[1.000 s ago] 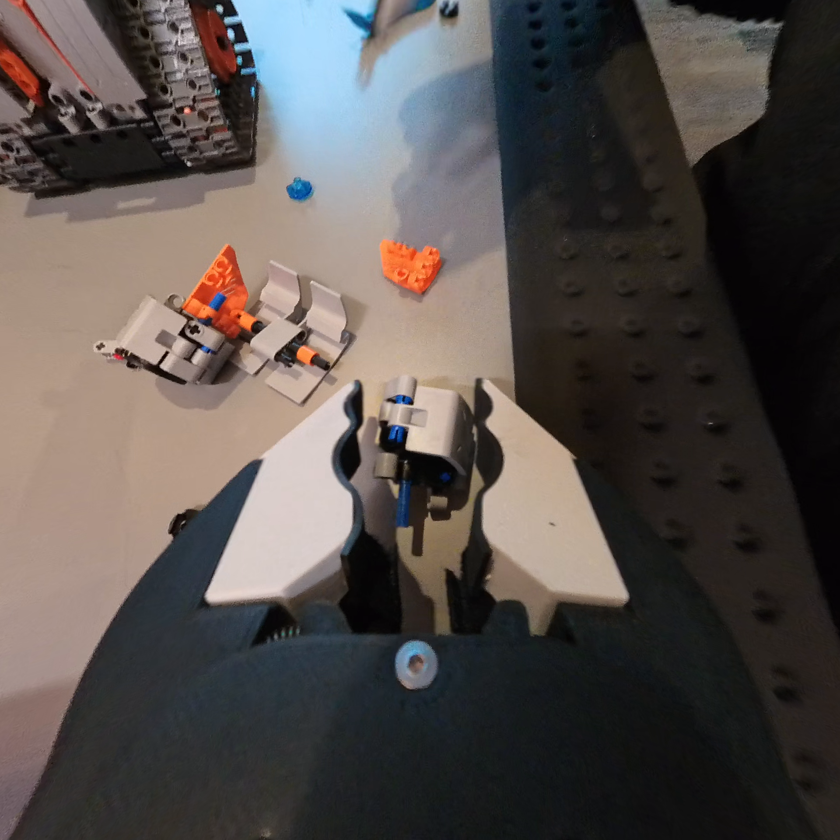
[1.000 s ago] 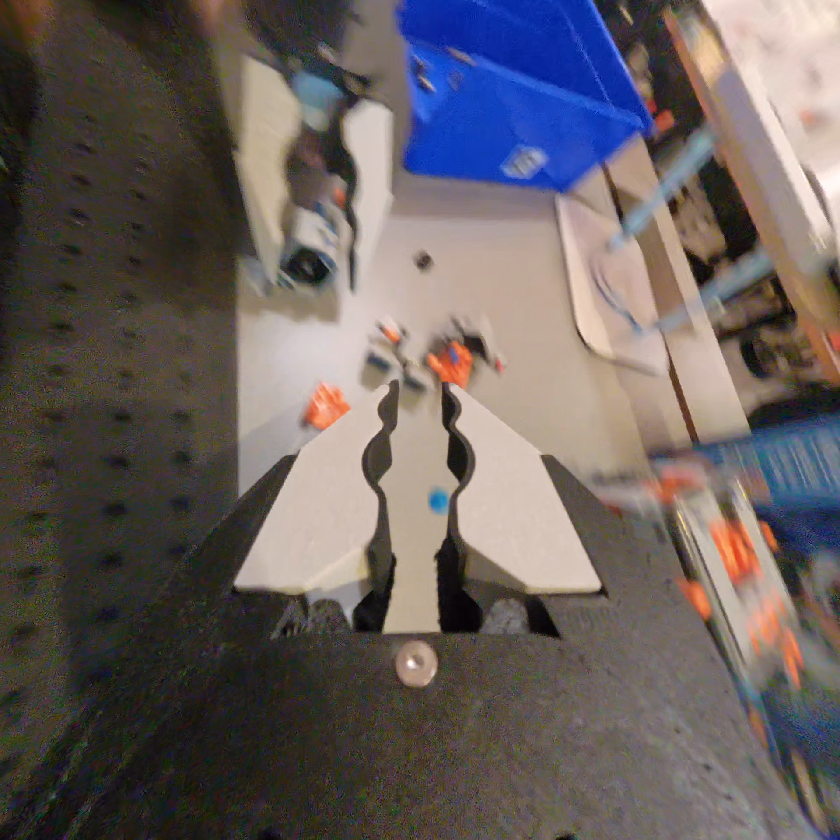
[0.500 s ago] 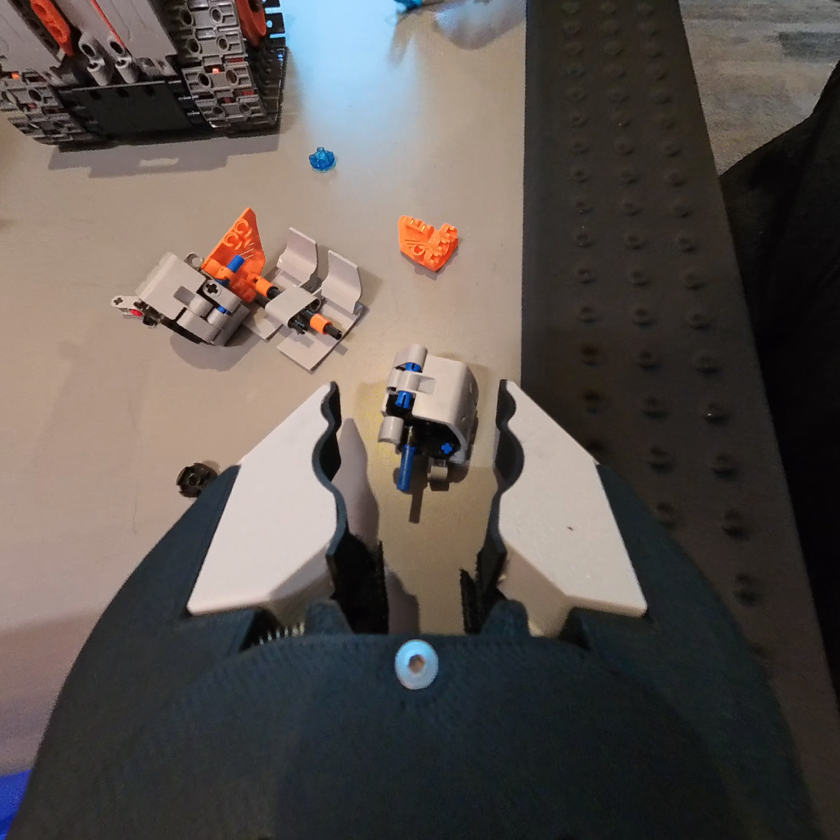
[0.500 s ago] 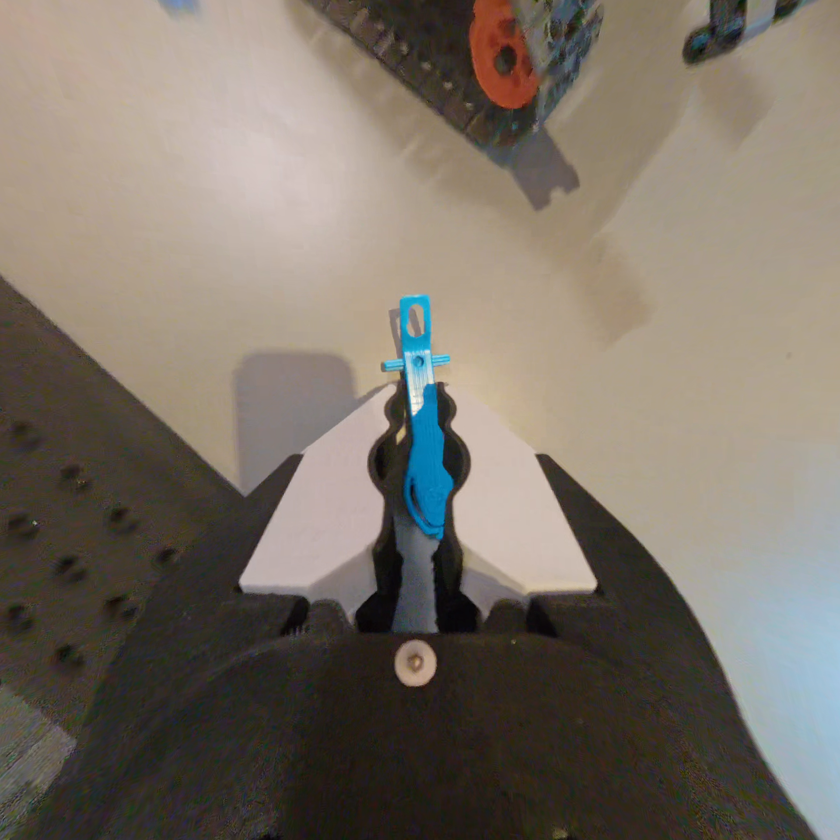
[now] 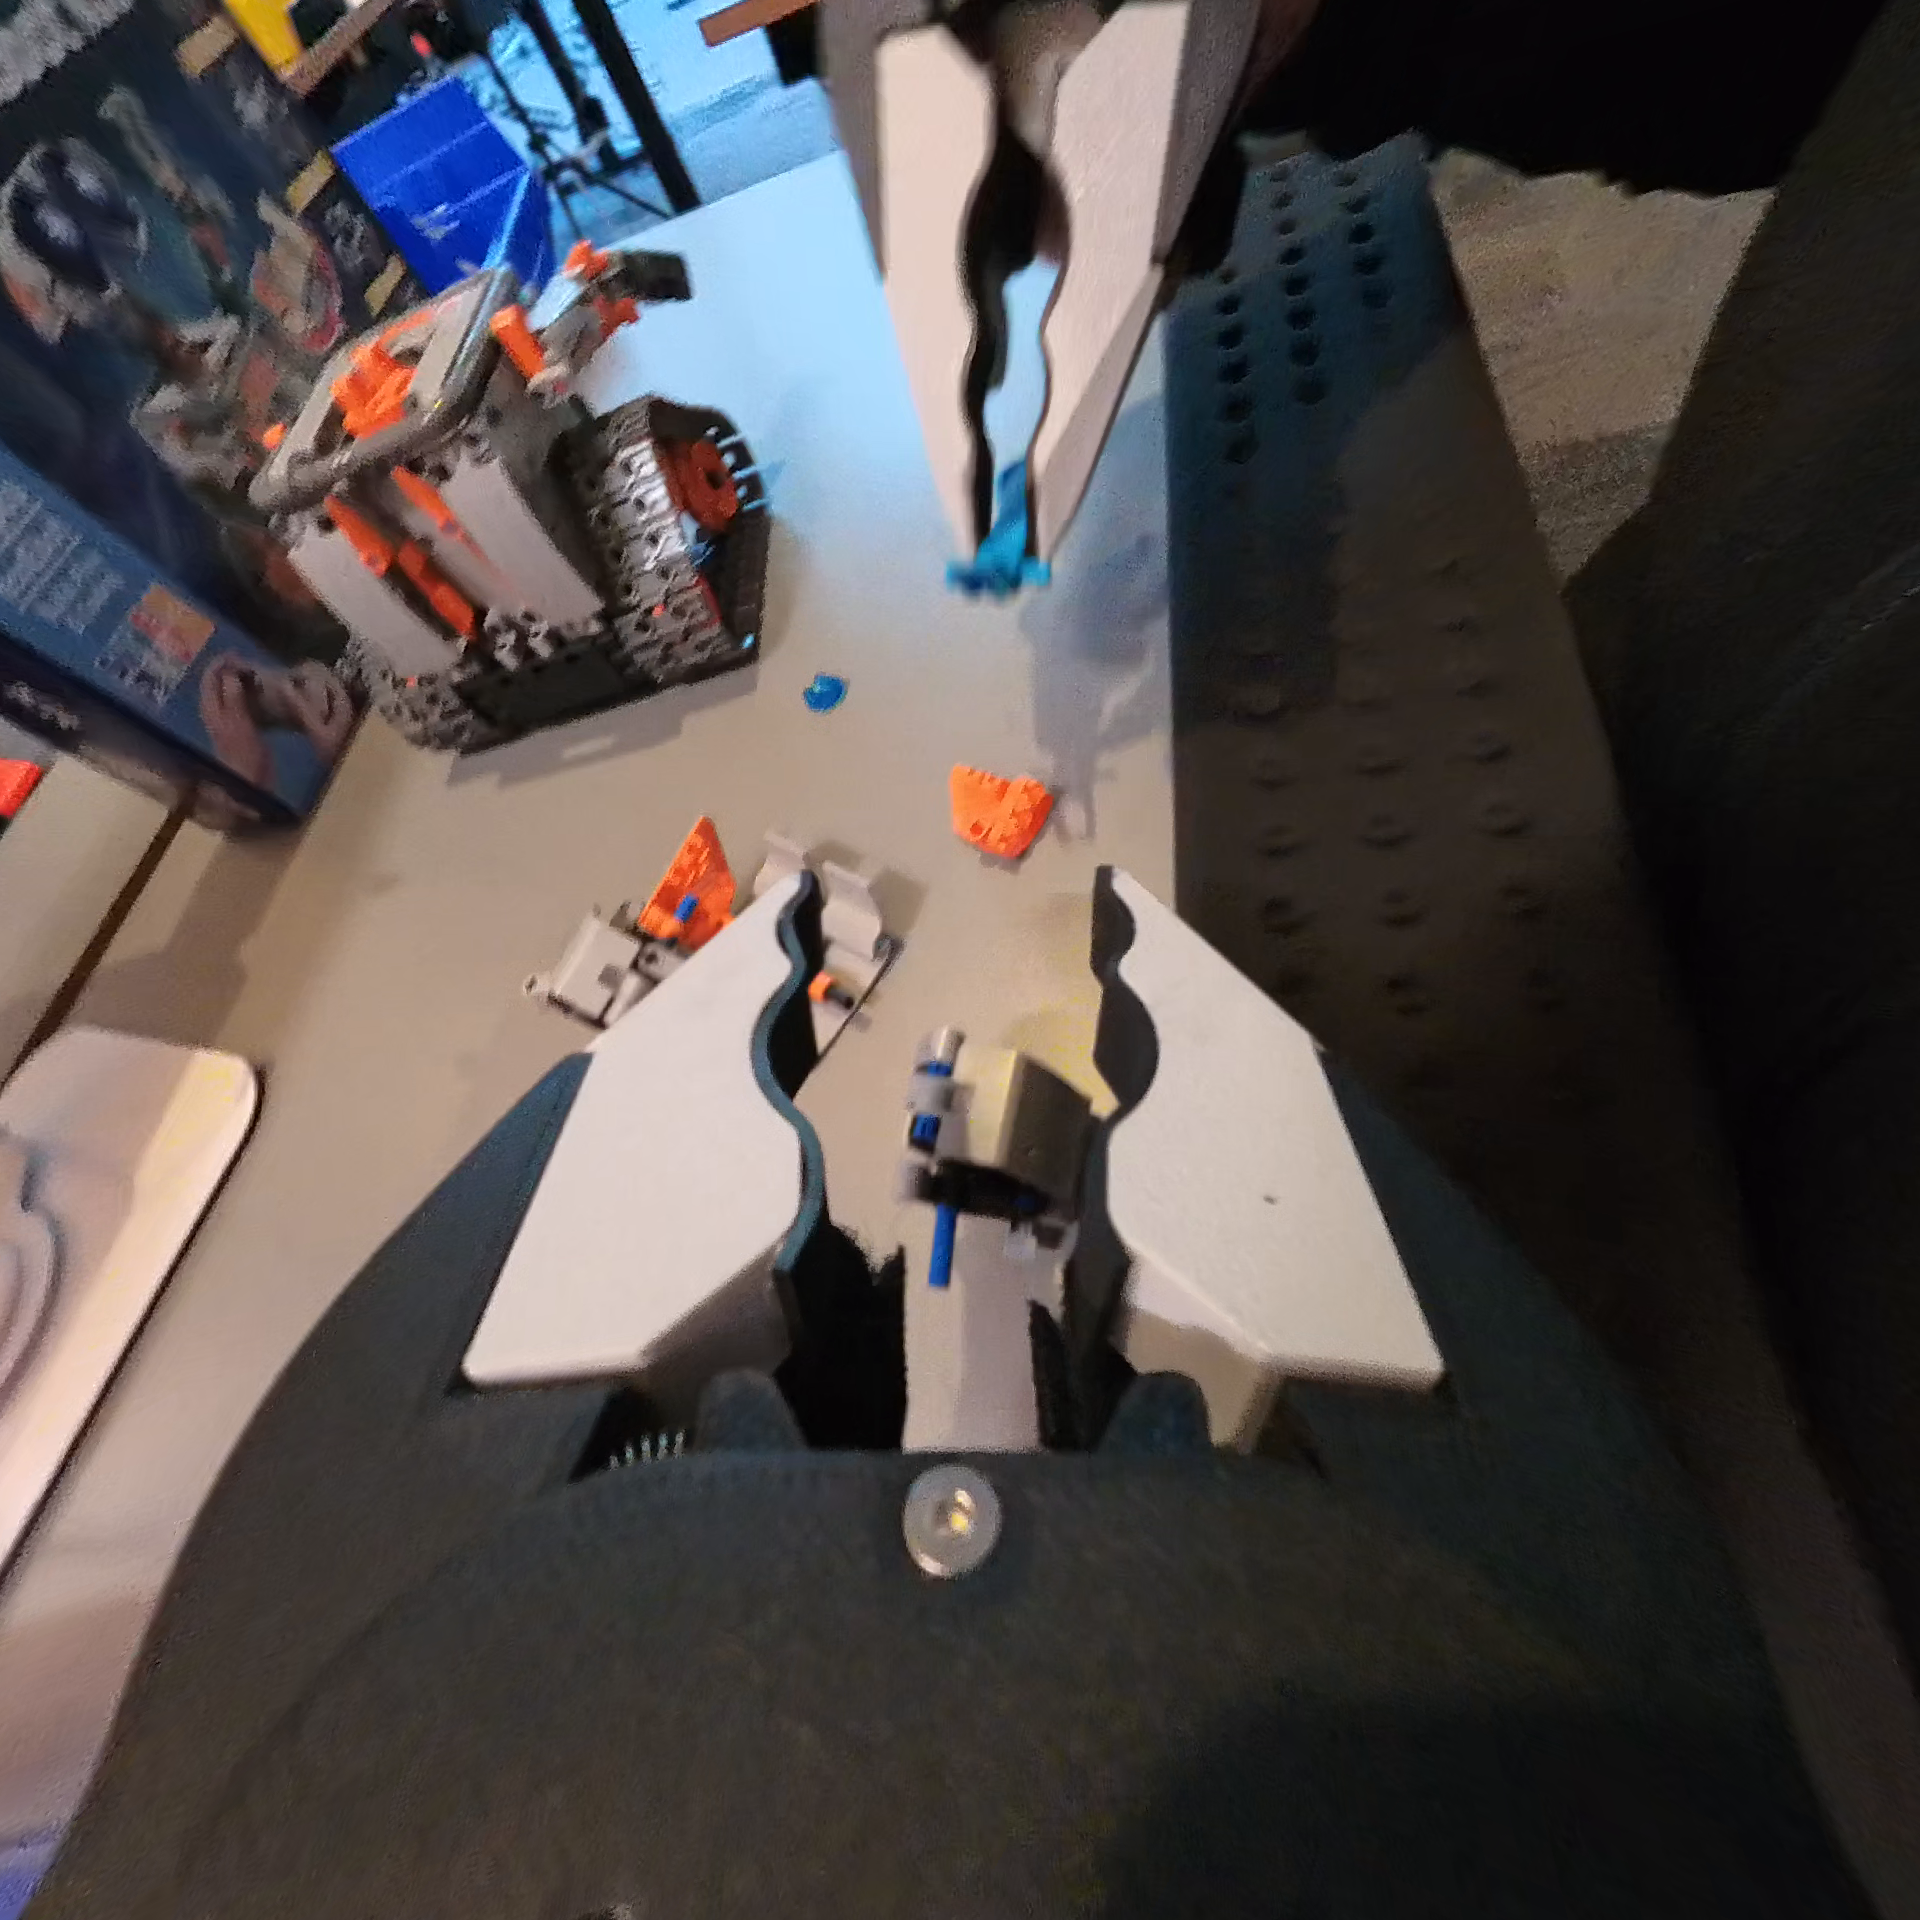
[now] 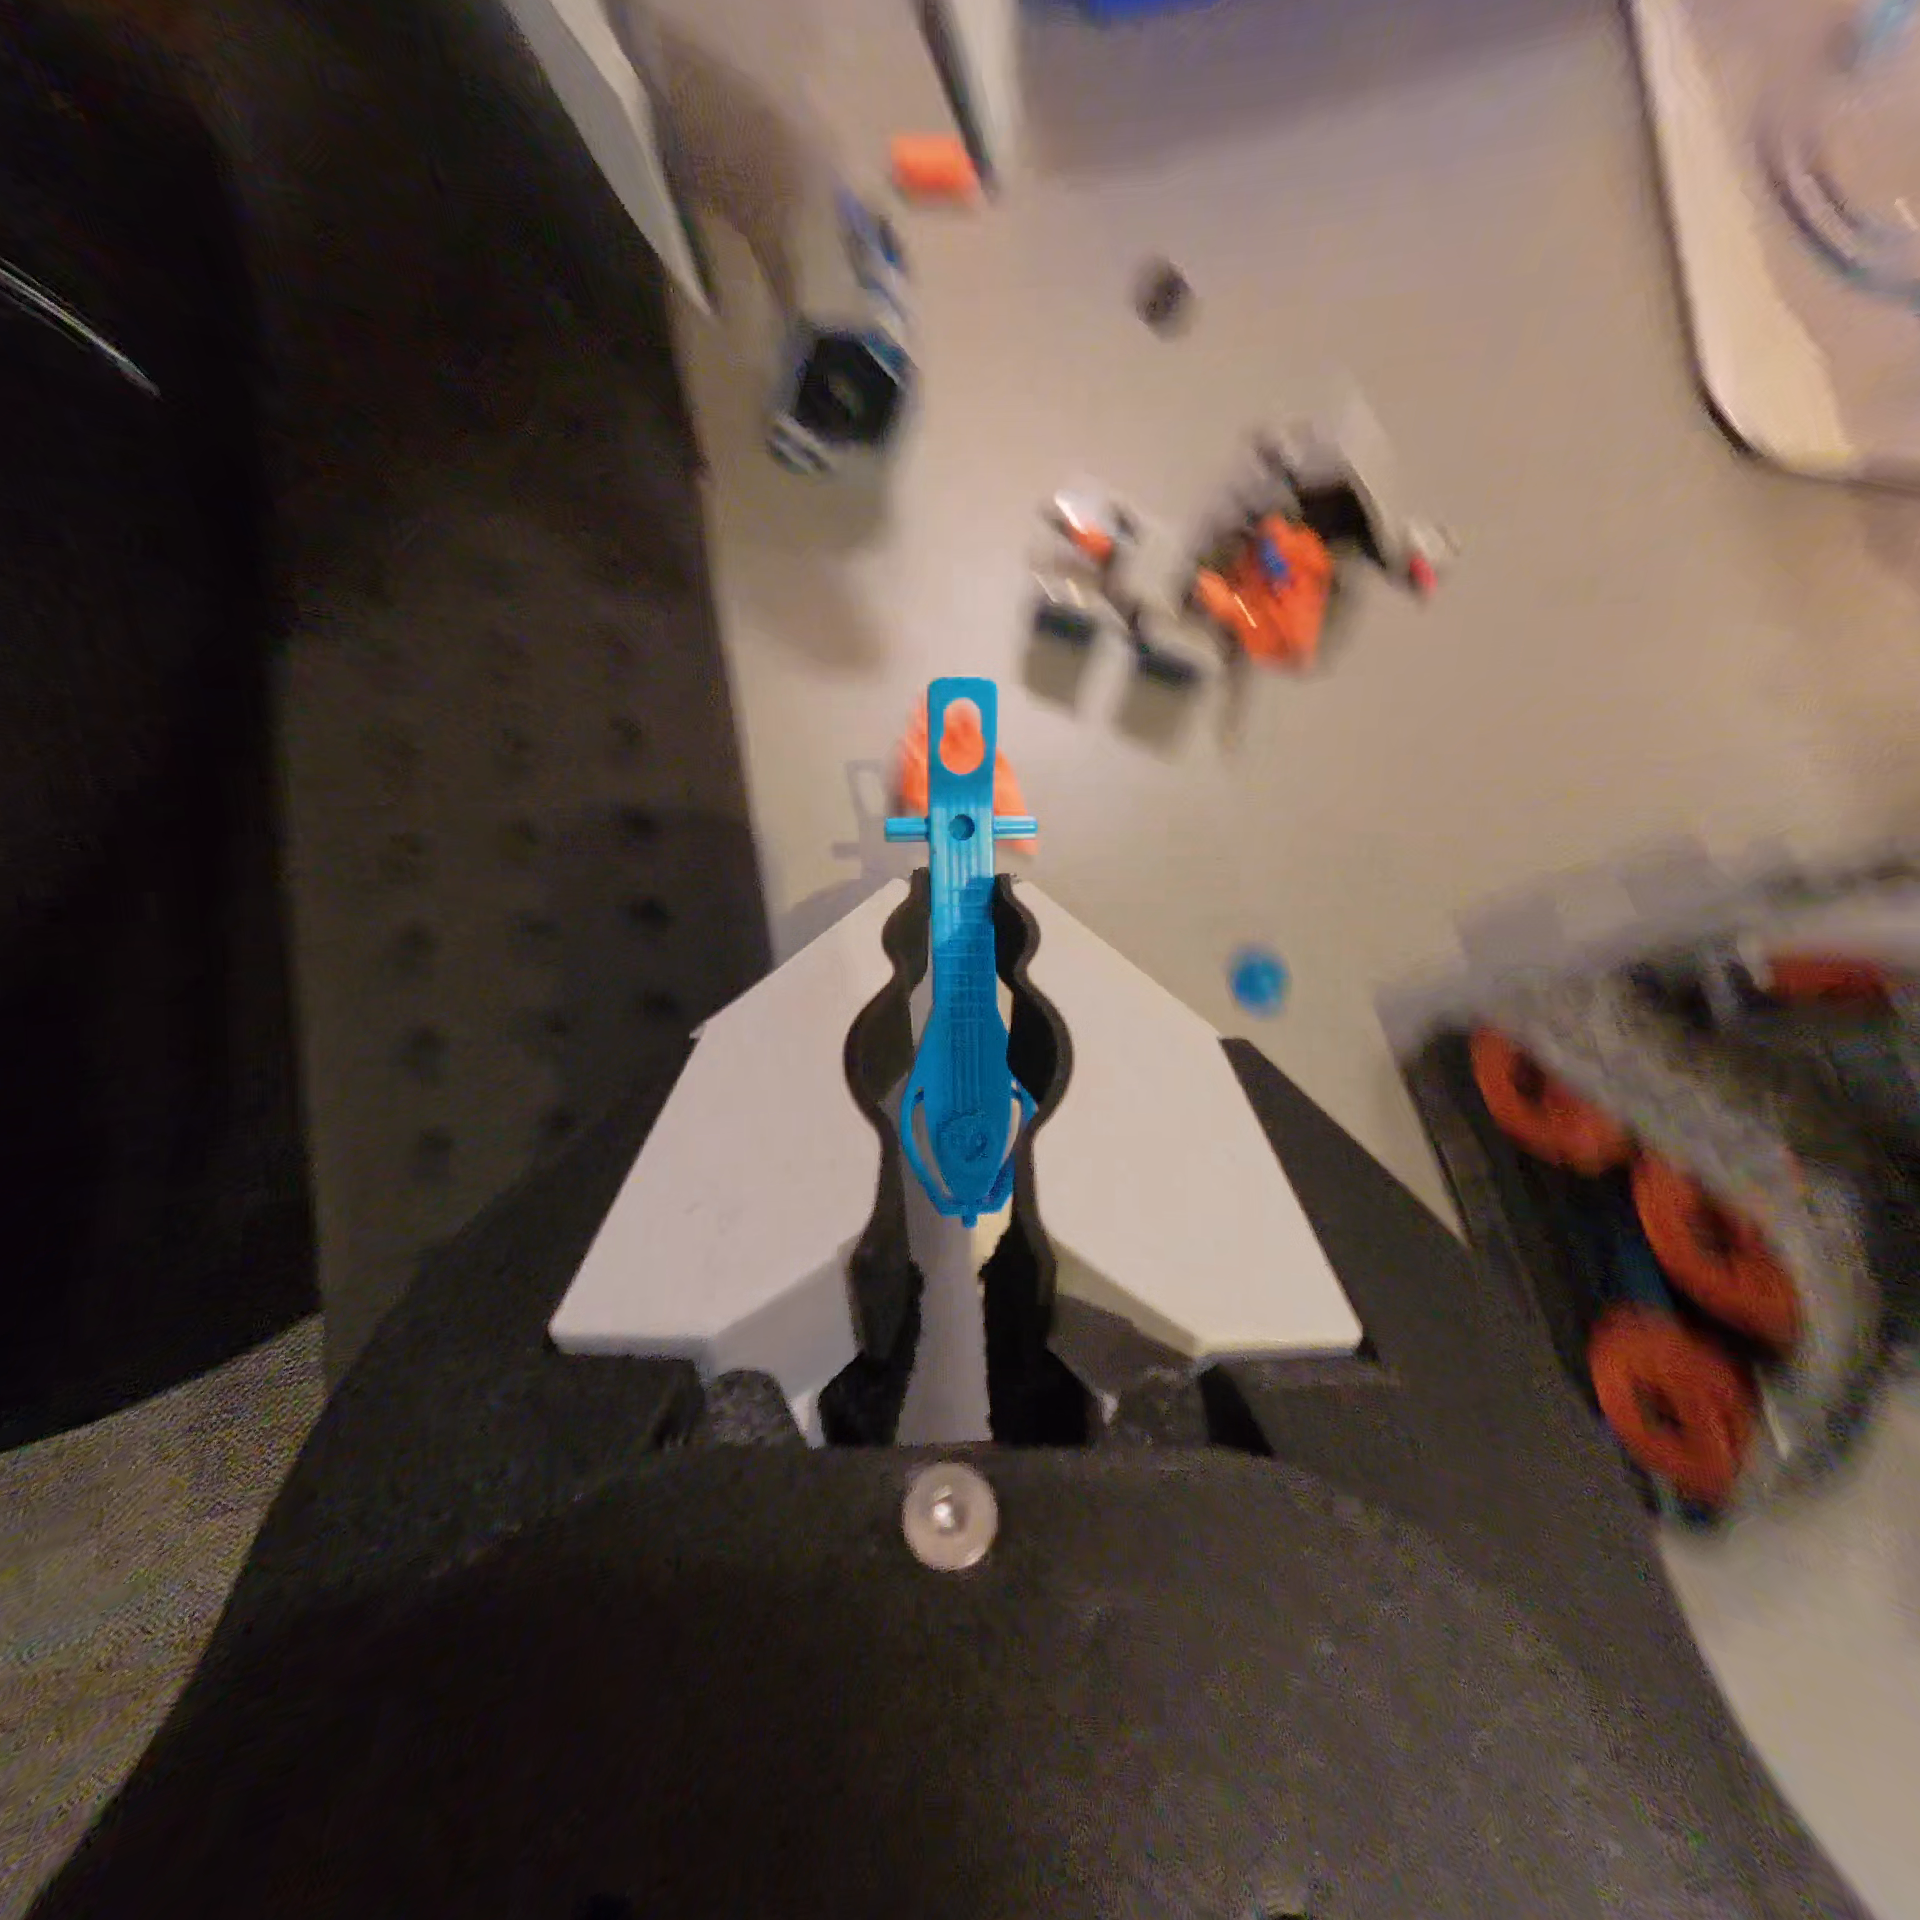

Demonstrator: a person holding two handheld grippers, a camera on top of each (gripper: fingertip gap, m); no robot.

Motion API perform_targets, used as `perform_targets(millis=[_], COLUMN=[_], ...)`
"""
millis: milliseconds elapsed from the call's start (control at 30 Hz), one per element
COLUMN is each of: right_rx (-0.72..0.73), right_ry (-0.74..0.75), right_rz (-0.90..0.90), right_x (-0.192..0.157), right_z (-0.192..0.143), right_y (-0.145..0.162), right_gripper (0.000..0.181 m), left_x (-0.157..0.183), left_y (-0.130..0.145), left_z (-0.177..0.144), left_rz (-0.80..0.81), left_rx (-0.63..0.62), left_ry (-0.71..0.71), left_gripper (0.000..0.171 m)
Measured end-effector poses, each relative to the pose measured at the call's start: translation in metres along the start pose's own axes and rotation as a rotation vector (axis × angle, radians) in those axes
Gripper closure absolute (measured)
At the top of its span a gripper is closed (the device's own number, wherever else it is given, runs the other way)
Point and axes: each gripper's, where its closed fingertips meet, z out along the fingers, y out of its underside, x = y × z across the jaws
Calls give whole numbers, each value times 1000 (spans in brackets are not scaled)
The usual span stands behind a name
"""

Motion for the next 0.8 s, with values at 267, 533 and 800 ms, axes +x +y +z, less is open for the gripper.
perform_targets(millis=[267, 533, 800], right_rx=[65, 193, 178], right_ry=[-391, -363, 331], right_rz=[-91, -49, -607], right_x=[-53, -48, -23], right_z=[40, 39, 40], right_y=[-58, -72, -77], right_gripper=[172, 167, 141], left_x=[39, 42, 24], left_y=[-10, -7, -29], left_z=[10, 1, -19], left_rz=[270, 104, -618], left_rx=[-61, -26, 286], left_ry=[74, 37, 192], left_gripper=[150, 159, 160])
